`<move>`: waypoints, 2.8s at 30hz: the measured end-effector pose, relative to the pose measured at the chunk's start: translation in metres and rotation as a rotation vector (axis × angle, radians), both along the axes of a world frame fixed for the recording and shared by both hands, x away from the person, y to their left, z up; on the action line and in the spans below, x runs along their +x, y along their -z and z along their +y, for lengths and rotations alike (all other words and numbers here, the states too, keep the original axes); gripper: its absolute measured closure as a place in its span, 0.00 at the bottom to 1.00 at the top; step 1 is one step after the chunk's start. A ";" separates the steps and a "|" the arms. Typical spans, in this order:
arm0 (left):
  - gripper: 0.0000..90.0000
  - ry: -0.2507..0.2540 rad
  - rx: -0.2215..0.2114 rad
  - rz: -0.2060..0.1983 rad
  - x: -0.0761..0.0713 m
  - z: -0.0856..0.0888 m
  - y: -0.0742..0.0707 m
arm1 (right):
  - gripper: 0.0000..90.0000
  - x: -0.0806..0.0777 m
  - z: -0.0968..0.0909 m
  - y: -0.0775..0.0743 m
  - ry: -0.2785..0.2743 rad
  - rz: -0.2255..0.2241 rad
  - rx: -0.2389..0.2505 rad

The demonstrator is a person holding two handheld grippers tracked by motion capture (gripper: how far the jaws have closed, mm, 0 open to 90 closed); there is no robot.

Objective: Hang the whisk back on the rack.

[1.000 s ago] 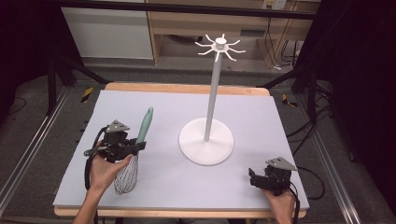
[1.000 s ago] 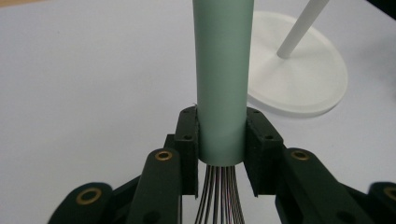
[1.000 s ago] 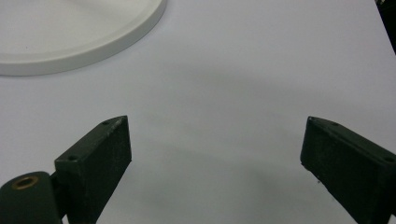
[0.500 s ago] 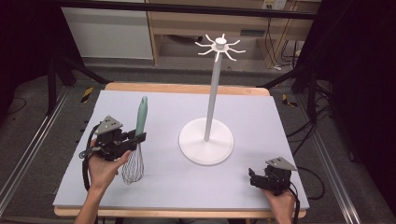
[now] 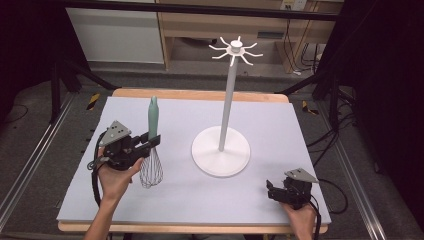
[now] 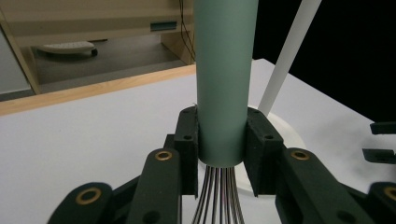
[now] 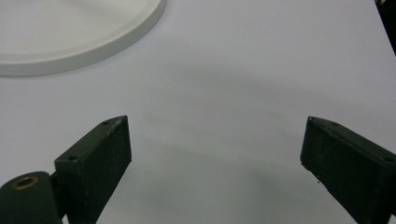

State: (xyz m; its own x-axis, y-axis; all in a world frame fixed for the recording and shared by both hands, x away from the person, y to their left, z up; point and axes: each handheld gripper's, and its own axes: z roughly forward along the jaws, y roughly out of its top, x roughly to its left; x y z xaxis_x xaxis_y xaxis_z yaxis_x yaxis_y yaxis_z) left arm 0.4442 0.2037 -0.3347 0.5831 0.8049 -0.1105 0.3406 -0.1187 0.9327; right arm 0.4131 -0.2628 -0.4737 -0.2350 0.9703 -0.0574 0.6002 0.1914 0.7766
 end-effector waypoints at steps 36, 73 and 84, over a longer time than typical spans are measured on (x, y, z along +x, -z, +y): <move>0.76 0.091 -0.071 -0.129 0.011 -0.047 -0.054 | 0.10 0.000 -0.002 0.000 -0.001 -0.002 0.005; 0.76 0.157 -0.024 -0.168 0.016 -0.087 -0.087 | 0.10 0.000 -0.002 0.000 -0.004 -0.003 0.001; 0.76 0.154 -0.012 -0.158 0.026 -0.097 -0.092 | 0.10 0.000 -0.002 -0.001 -0.005 -0.004 0.005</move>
State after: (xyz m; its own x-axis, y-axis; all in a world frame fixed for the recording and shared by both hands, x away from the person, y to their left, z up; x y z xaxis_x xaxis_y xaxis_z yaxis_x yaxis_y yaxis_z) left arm 0.4702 0.1067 -0.2423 0.7102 0.7038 -0.0173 0.1687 -0.1463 0.9747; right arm 0.4134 -0.2653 -0.4731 -0.2393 0.9695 -0.0532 0.5965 0.1900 0.7798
